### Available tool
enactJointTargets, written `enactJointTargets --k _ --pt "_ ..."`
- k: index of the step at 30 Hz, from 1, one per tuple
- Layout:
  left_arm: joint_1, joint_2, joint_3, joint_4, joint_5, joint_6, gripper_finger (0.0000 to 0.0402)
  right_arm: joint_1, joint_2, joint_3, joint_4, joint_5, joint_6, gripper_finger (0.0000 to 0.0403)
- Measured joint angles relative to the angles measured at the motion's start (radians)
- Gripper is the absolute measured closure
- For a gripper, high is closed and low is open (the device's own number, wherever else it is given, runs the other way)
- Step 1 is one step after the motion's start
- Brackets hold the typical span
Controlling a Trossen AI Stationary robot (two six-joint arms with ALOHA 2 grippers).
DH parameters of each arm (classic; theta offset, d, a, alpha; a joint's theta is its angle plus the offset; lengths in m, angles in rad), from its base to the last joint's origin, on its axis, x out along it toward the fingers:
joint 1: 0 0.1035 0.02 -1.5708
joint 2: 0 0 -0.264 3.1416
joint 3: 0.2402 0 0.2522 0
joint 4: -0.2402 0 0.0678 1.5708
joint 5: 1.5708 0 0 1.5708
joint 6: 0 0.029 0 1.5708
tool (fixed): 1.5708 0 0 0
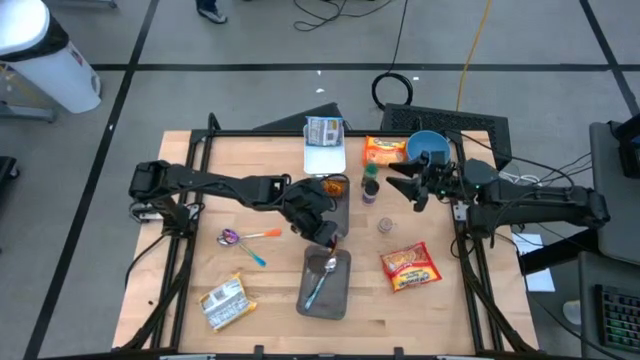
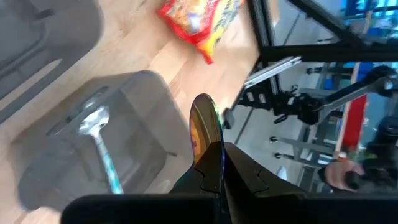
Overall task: Pick & Place Food Item
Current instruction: Put the blue spoon into the bottom black bin
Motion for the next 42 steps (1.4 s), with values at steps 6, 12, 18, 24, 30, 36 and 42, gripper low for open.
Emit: enactJointTargets --k 6,12,18,24,30,36,42 --pt "-0.027 0.09 0.155 -0.144 0.0 0.104 0.0399 -0.004 0.006 -0.038 0.003 0.026 0.009 0.015" --pt "-0.029 0.235 0.373 -0.433 0.003 0.252 0.0399 -0.01 0.005 -0.087 0.075 0.021 0.06 0.015" --pt "-0.035 0.292 0.459 -0.484 0.033 0.256 0.0399 -0.009 0.005 -0.109 0.075 0.019 0.086 0.015" --pt "-0.038 0.297 0.459 -0.5 0.042 0.224 0.0399 -0.009 -0.005 -0.137 0.128 0.018 0.09 0.015" --pt "-0.043 0.297 0.459 -0.514 0.046 0.216 0.0399 -0.008 -0.005 -0.155 0.171 0.019 0.09 0.015" --pt "-0.054 0.347 0.459 -0.503 0.088 0.206 0.0399 -0.008 -0.005 -0.155 0.173 0.019 0.09 0.015" --pt "-0.063 0.367 0.459 -0.486 0.106 0.2 0.0399 -0.008 -0.005 -0.155 0.167 0.018 0.108 0.015"
